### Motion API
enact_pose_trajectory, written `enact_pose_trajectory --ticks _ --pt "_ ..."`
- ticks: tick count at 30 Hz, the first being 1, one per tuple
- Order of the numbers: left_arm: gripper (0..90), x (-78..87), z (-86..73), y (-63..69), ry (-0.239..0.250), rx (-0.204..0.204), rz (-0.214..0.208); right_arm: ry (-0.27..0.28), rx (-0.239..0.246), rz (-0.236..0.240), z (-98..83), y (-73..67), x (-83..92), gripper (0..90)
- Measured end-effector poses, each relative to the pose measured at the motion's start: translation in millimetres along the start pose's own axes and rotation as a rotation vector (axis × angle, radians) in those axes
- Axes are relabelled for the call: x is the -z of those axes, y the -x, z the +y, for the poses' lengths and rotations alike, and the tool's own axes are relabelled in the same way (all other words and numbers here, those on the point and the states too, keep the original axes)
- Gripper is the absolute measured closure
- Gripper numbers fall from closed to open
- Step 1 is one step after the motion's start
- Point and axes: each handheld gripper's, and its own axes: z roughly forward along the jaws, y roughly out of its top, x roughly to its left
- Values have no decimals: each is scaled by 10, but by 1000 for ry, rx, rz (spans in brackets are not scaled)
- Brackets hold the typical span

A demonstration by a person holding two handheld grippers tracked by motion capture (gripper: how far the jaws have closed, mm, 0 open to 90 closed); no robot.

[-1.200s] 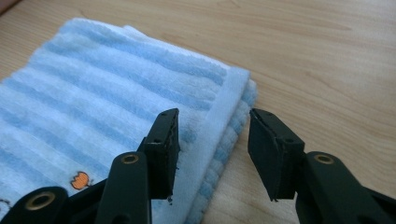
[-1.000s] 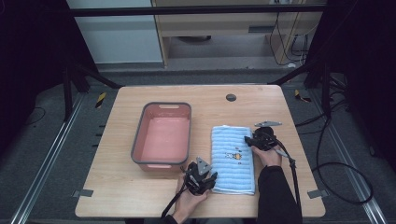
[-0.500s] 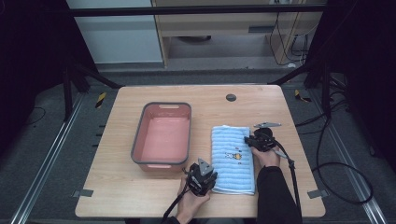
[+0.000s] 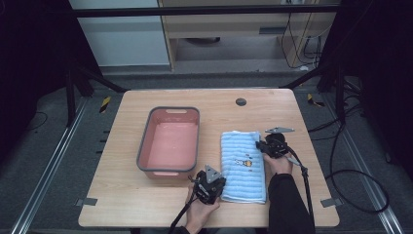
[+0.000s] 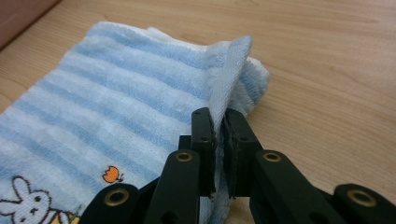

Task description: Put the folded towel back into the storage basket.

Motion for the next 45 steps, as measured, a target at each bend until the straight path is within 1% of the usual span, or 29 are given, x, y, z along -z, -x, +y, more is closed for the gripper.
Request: enact_pose_trajectory --ticks 6,8,11,15,16,17,20,22,23,26,27,30,35,37,38,40,45 --pt "882 109 96 59 34 -26 -20 47 -5 20 49 -18 140 843" --pt "882 150 137 74 46 -33 -31 62 2 24 69 -29 189 843" --pt "882 209 184 88 57 -50 -34 77 4 25 95 -32 257 843" --pt "883 274 227 78 75 -49 -41 105 15 25 146 -64 347 843" --pt "882 286 236 75 80 -44 -45 112 31 20 160 -72 364 843" --pt "883 303 247 69 79 -47 -44 117 28 24 173 -89 384 843" --pt "883 346 278 55 87 -53 -49 136 40 24 211 -117 436 843" --pt "883 380 299 49 92 -62 -49 151 45 25 231 -128 470 843" --pt "883 393 307 46 95 -64 -48 155 33 28 240 -138 493 843" --pt "883 448 341 33 107 -68 -45 162 52 19 264 -141 532 843" --pt "883 462 353 28 111 -67 -45 168 44 26 273 -146 546 844" --pt "883 497 386 15 116 -73 -40 180 56 24 299 -157 577 844" --pt "883 547 421 19 120 -82 -43 198 60 21 342 -173 642 844" --pt "883 564 440 25 124 -86 -42 207 54 22 360 -188 668 844" --pt "883 573 451 26 125 -88 -43 210 60 20 369 -189 678 844" --pt "883 600 471 28 128 -93 -38 216 63 14 389 -201 703 844" --pt "883 676 518 7 141 -100 -32 239 67 18 436 -229 758 844"
